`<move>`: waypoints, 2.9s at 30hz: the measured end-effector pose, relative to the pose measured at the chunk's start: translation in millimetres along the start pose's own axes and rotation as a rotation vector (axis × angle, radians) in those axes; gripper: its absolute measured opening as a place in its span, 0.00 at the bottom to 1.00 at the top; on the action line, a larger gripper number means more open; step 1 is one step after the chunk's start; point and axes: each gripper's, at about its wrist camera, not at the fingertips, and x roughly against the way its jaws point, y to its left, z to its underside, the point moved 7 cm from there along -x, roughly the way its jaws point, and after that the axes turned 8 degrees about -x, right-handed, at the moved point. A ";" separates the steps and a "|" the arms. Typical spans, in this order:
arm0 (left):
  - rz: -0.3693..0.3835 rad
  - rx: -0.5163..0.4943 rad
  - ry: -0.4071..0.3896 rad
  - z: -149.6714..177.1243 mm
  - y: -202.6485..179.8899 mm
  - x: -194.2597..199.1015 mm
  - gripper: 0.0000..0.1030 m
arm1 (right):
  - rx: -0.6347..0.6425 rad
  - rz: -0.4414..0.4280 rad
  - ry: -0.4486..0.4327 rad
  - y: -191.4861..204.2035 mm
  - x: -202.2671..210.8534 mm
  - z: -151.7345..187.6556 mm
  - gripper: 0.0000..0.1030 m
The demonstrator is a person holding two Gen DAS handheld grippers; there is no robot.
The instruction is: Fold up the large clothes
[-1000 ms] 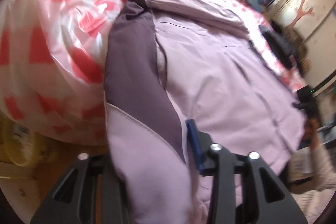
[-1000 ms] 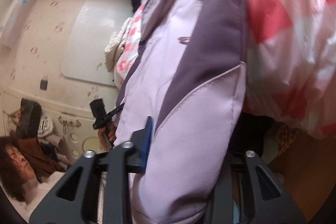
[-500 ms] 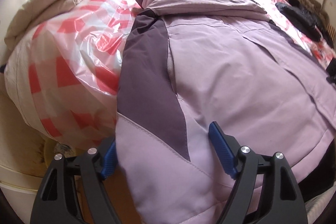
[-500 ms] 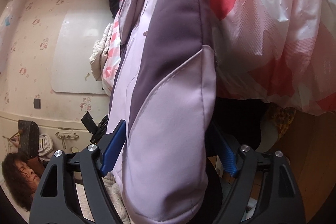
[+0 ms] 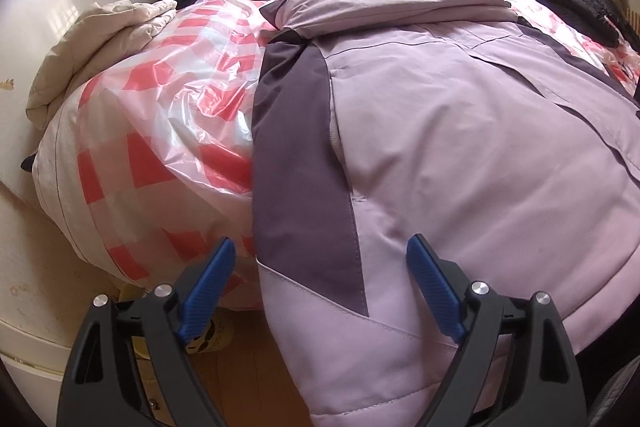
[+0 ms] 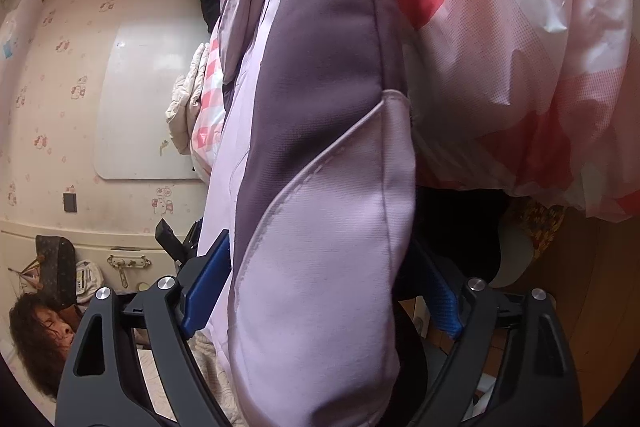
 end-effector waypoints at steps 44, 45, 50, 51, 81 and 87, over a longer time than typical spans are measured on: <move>1.012 0.590 -0.024 5.6 11.6 -33.3 0.26 | 0.129 -0.149 -0.032 25.2 22.2 -1.3 0.41; 1.009 0.595 -0.011 6.9 10.1 -35.2 0.29 | 0.104 -0.147 -0.024 20.0 20.3 -1.6 0.59; 1.020 0.660 0.115 18.8 -3.9 -54.7 0.88 | 0.075 -0.180 -0.012 6.3 14.3 2.6 0.77; 1.027 0.672 0.115 18.9 -5.9 -56.1 0.88 | 0.098 -0.189 -0.021 9.2 12.7 4.5 0.70; 1.170 0.657 0.066 56.3 -5.1 -30.7 0.86 | 0.081 -0.339 -0.048 -39.2 72.6 54.6 0.71; 1.160 0.649 0.092 45.7 -25.5 -37.9 0.84 | 0.152 -0.356 -0.062 -25.3 60.2 45.0 0.65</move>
